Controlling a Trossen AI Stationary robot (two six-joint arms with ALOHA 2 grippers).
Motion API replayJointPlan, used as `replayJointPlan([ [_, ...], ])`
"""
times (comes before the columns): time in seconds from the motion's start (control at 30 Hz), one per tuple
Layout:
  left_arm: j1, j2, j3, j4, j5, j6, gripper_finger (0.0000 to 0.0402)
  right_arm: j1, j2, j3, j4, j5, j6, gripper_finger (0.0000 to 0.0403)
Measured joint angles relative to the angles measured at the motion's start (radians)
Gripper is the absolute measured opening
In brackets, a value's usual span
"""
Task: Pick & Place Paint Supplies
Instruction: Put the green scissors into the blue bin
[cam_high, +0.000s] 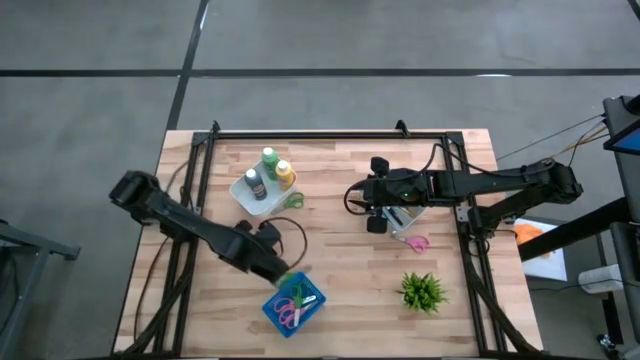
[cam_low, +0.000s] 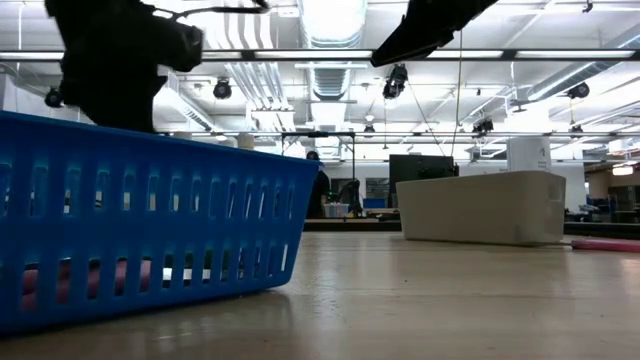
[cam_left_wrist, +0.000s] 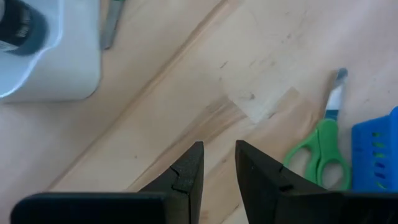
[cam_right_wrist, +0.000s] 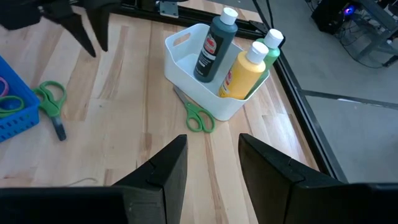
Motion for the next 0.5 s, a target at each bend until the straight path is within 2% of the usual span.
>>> replayJointPlan([
  [0.13, 0.006, -0.124, -0.152, 0.187, 0.023, 0.071, 0.0093, 0.000, 0.000, 0.000, 0.000, 0.000, 0.000, 0.0143],
  [0.27, 0.007, -0.202, -0.244, 0.337, 0.090, 0.137, 0.0093, 0.000, 0.000, 0.000, 0.000, 0.000, 0.000, 0.0143],
  [0.37, 0.006, -0.201, -0.266, 0.355, 0.094, 0.139, 0.0093, 0.000, 0.000, 0.000, 0.000, 0.000, 0.000, 0.0143],
  [0.5, 0.005, -0.134, -0.258, 0.391, 0.108, 0.140, 0.0093, 0.000, 0.000, 0.000, 0.000, 0.000, 0.000, 0.0143],
])
